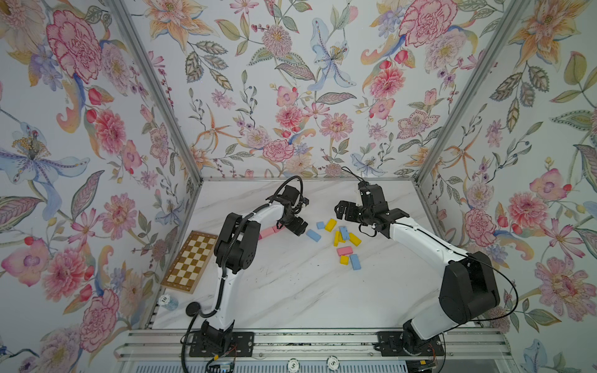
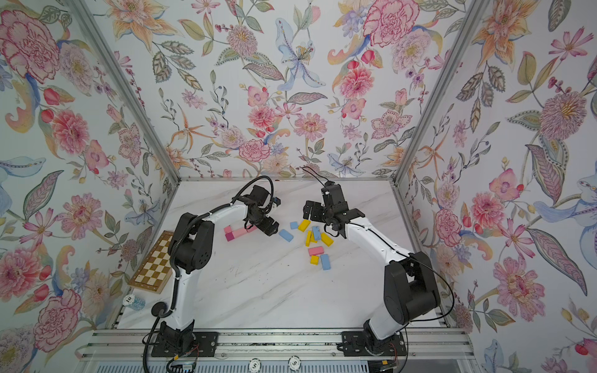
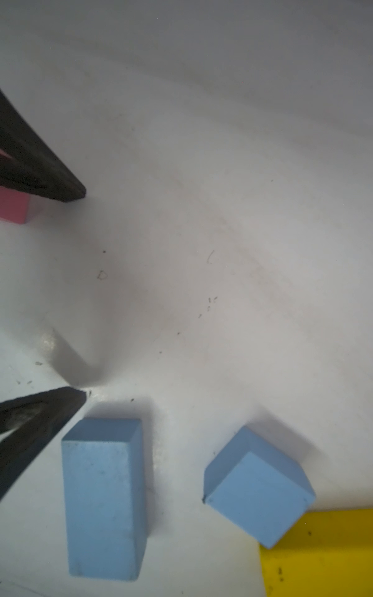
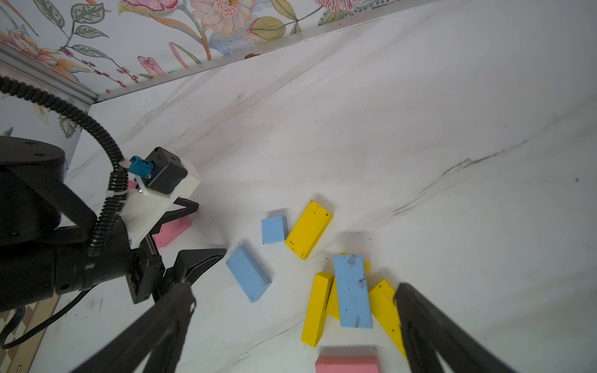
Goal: Assemble the letter v with building blocks
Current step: Adjust the building block at the center of the board.
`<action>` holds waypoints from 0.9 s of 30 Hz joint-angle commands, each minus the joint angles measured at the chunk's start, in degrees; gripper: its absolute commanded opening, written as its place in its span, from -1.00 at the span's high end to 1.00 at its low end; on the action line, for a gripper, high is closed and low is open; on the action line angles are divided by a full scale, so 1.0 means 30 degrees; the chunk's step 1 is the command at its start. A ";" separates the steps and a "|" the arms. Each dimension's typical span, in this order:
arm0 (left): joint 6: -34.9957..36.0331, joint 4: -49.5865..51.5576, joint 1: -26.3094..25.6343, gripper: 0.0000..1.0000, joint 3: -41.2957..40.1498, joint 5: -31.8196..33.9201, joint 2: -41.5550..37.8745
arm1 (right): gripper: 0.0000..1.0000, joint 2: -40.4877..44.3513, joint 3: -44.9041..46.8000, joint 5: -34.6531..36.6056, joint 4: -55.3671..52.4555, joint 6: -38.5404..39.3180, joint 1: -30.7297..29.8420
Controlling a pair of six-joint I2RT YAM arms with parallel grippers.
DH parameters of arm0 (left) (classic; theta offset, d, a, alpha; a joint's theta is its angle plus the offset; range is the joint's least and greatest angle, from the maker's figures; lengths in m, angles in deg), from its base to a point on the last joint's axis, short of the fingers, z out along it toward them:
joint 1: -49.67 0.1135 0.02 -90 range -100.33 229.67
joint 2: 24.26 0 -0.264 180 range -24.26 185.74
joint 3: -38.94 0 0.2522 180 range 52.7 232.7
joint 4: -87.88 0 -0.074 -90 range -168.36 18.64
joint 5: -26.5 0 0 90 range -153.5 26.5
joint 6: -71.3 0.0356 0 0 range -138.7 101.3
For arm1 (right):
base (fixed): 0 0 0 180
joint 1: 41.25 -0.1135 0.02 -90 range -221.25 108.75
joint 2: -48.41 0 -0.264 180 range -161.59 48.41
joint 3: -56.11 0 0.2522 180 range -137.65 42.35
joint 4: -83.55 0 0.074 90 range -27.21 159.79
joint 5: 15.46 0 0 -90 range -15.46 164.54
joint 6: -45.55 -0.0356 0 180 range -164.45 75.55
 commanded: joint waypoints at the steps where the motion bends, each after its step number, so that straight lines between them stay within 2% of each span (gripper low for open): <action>1: 0.0115 0.1802 -0.0324 -0.86 -0.0589 0.0086 -0.0217 | -0.98 -0.0109 0.0190 0.0263 0.0252 -0.0264 -0.0098; 21: 0.0602 0.2027 -0.0691 -0.85 -0.0998 0.0828 -0.0729 | -0.98 -0.0010 0.0396 0.0245 0.0425 -0.0349 -0.0157; 27: 0.0078 0.1836 -0.0695 -0.90 0.0285 0.0654 -0.0620 | -0.98 0.0026 0.0446 0.0249 0.0397 -0.0331 -0.0193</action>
